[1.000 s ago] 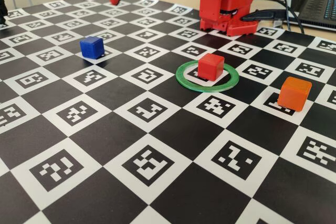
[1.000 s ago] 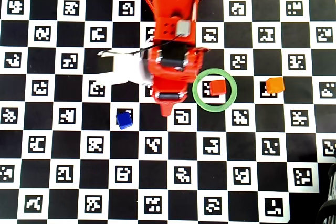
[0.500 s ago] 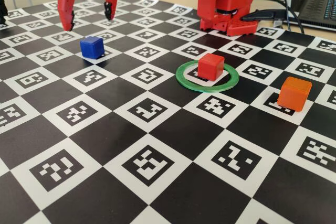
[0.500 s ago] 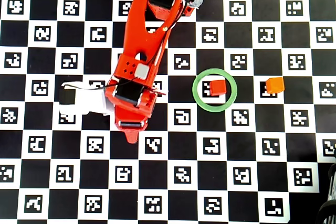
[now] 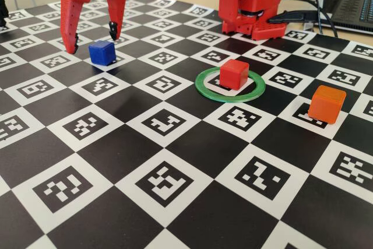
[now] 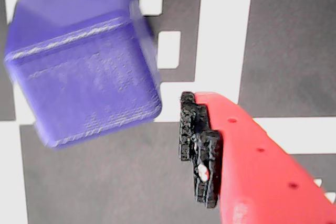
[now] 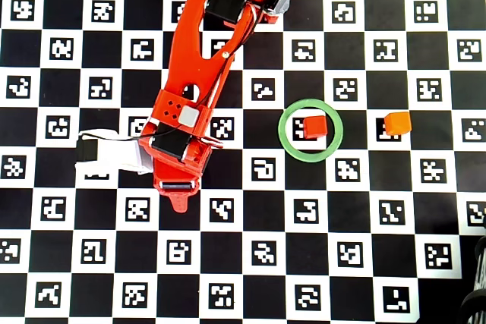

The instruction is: Grab the red cube then put it in the green circle then put the blue cube on top and finally the orange cube on top

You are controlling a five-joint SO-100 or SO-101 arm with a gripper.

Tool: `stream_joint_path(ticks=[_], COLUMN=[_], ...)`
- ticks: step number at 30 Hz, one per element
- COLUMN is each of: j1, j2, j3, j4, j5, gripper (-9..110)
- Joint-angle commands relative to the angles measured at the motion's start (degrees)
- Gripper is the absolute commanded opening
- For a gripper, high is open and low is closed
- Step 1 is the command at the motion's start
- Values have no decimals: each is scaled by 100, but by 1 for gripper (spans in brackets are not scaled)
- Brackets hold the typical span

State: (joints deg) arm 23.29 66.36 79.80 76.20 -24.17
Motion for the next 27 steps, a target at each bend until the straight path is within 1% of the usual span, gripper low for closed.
stream_joint_path(ticks=[1,7,14,27], j1=[79,79,79,141], j2=[167,105,88,53], j3=[62,439,501,457], j4=[-185,-606,-703,-729], j5=[-62,-123,-255,-1239], gripper=[41,41,41,41])
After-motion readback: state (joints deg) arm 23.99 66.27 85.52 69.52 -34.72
